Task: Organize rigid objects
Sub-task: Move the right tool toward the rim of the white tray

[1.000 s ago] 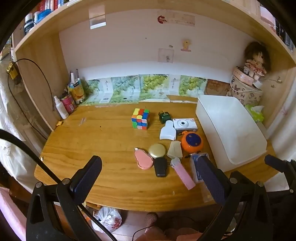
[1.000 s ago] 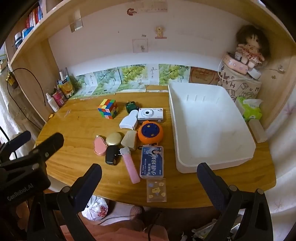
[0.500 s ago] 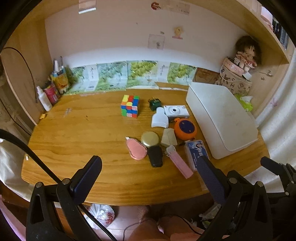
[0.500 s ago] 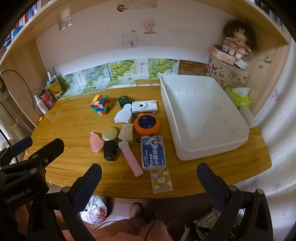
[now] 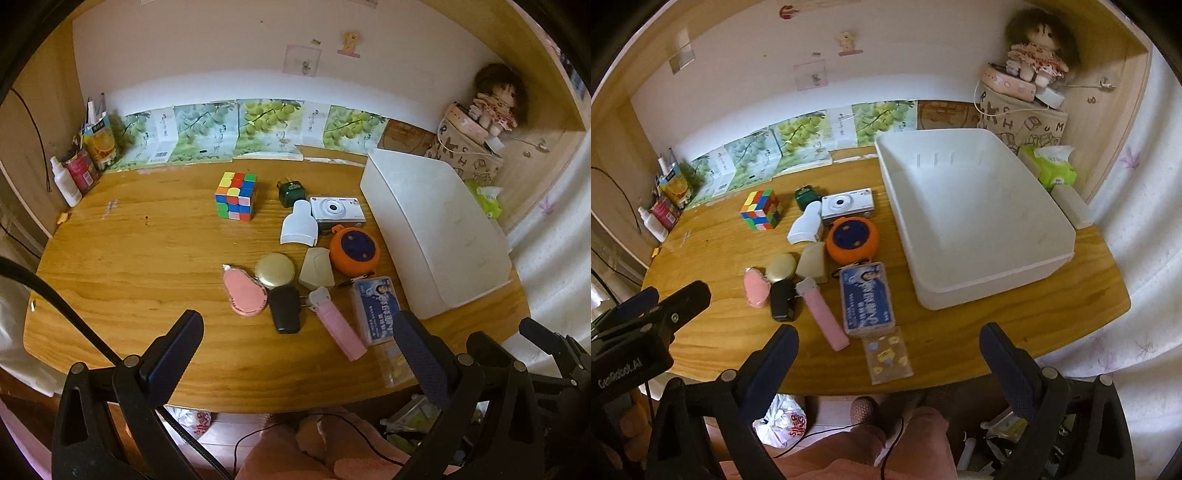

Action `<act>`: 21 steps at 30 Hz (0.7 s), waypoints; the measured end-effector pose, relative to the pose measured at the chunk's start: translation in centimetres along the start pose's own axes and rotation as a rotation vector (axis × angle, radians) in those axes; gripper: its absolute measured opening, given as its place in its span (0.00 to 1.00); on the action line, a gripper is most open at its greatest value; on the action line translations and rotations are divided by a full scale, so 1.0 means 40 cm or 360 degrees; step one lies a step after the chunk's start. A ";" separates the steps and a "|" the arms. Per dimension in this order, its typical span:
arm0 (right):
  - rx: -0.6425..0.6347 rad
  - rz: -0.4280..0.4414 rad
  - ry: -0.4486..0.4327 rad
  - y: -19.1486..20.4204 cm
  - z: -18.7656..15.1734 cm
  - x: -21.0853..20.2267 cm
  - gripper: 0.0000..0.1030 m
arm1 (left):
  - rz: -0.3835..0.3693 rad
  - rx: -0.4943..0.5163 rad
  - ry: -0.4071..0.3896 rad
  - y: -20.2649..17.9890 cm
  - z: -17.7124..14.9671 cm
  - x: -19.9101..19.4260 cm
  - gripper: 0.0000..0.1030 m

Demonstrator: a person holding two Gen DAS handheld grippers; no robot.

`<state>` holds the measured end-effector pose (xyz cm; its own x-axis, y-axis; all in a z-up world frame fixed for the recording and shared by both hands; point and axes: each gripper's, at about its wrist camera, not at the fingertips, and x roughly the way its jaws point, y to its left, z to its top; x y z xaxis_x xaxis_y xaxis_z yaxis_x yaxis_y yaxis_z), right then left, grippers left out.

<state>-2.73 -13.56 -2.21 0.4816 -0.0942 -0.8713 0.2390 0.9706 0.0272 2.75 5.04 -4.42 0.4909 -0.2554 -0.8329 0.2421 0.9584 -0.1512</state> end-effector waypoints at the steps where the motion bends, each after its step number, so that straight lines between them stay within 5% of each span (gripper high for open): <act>1: -0.0011 0.0008 0.0000 -0.012 0.010 0.006 0.96 | 0.0006 -0.0023 -0.0001 -0.006 0.004 0.004 0.99; 8: -0.0101 0.0062 0.0023 -0.106 0.086 0.049 0.95 | 0.0004 -0.0185 0.0069 -0.088 0.028 0.053 0.99; 21: -0.0093 0.0174 0.0117 -0.340 0.225 0.173 0.72 | 0.0123 -0.0430 0.0272 -0.203 0.042 0.183 0.99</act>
<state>4.95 -29.41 -4.21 0.4384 0.0271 -0.8984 0.1381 0.9856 0.0972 5.78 -4.84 -8.42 0.3460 -0.1777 -0.9212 -0.0323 0.9791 -0.2010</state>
